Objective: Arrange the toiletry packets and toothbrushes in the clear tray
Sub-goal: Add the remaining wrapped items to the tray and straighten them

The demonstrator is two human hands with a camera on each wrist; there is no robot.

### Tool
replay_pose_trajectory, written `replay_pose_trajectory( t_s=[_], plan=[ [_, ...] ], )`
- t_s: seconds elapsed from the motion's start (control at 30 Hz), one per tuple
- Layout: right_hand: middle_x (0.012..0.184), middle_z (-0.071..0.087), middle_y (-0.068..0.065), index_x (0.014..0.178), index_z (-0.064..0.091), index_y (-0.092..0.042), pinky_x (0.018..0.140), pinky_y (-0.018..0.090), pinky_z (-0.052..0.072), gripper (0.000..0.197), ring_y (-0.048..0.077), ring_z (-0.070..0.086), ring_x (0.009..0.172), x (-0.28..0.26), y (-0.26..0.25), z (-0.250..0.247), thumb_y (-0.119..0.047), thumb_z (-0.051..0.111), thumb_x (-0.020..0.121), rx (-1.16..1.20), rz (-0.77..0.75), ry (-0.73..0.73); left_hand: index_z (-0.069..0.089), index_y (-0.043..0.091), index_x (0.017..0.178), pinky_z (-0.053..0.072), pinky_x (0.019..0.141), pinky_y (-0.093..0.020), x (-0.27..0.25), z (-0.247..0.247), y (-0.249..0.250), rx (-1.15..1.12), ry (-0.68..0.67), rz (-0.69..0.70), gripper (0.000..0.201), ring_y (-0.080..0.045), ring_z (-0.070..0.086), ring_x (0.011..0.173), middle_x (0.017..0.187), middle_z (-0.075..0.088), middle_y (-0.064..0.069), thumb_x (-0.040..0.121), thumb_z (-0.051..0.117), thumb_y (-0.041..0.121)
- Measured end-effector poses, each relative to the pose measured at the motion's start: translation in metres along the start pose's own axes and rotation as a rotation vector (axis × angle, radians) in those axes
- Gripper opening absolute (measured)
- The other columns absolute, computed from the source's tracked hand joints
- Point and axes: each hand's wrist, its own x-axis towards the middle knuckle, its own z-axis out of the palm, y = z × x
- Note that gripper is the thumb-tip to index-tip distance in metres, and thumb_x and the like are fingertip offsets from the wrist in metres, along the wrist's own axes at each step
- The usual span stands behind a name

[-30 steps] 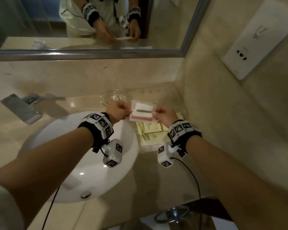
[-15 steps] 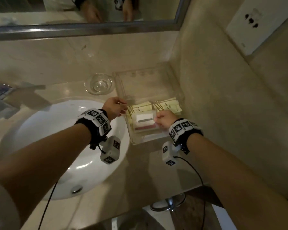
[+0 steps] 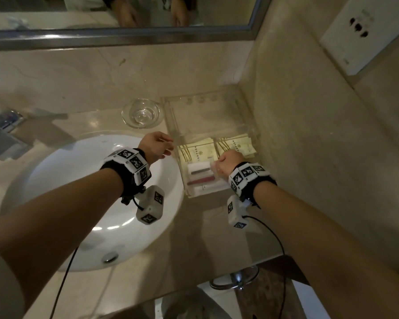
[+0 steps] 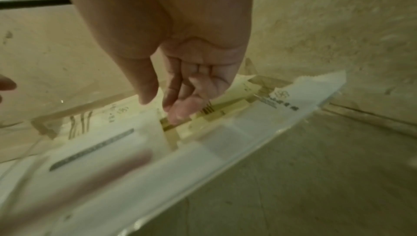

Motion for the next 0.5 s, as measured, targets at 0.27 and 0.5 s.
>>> replay_pose_trajectory(
  t_s=[0.27, 0.5],
  plan=[
    [0.078, 0.063, 0.017, 0.075, 0.058, 0.0, 0.082, 0.046, 0.053, 0.026, 0.022, 0.056, 0.071, -0.019, -0.061, -0.024, -0.021, 0.053, 0.089, 0.268, -0.195, 0.178, 0.051, 0.017, 0.072, 0.04, 0.058, -0.02, -0.02, -0.044, 0.012, -0.058, 0.055, 0.064, 0.024, -0.013, 0.052, 0.059, 0.069, 0.056, -0.003, 0.088, 0.049, 0.0],
    [0.058, 0.055, 0.006, 0.074, 0.061, 0.008, 0.067, 0.034, 0.051, 0.04, 0.019, 0.051, 0.059, -0.052, -0.187, 0.007, -0.028, 0.057, 0.09, 0.447, -0.536, 0.23, 0.053, 0.017, 0.071, 0.041, 0.056, -0.019, -0.06, -0.15, -0.006, -0.139, 0.276, 0.113, 0.027, -0.011, 0.055, 0.054, 0.067, 0.059, -0.003, 0.088, 0.046, -0.003]
  ],
)
